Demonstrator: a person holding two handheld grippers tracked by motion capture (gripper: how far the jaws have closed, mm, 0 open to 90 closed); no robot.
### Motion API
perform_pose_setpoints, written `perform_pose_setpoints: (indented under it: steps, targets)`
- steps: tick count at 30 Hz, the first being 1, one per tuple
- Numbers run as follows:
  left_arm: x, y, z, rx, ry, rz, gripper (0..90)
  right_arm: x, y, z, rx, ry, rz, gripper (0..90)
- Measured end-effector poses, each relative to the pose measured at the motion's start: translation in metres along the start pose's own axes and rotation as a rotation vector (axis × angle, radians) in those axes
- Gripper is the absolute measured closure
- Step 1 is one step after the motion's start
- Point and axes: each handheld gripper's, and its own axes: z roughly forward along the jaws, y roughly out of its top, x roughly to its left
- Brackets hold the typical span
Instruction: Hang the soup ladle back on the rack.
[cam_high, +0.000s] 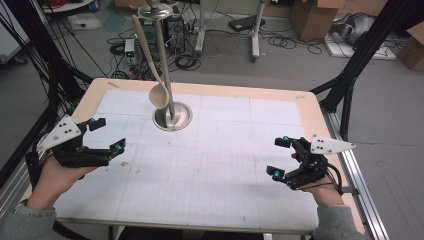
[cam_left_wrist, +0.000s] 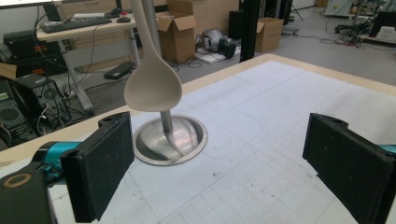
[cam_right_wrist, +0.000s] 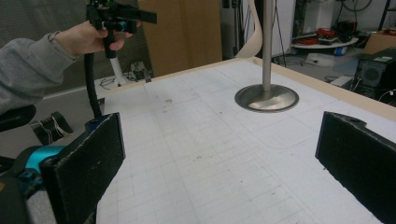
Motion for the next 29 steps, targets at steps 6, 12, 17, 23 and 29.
perform_pose_setpoints:
  steps: [6,12,17,23,29]
  targets:
    - [-0.005,-0.004,-0.007,-0.014,-0.003,-0.004,9.2,-0.002,-0.001,-0.004,-0.010,-0.018,0.004,0.1]
    - [-0.007,-0.010,-0.014,-0.035,0.016,0.006,9.6,-0.004,-0.003,-0.005,-0.014,-0.025,0.011,0.1]
    - [-0.005,-0.015,-0.017,-0.038,0.022,-0.006,9.6,-0.005,-0.005,-0.006,-0.007,-0.041,0.012,0.1]
    - [0.006,-0.025,-0.024,-0.037,0.053,-0.043,9.7,-0.006,-0.008,-0.007,-0.006,-0.050,0.017,0.1]
    - [0.014,-0.030,-0.029,-0.054,0.064,-0.082,9.6,-0.005,-0.007,-0.008,-0.009,-0.053,0.013,0.1]
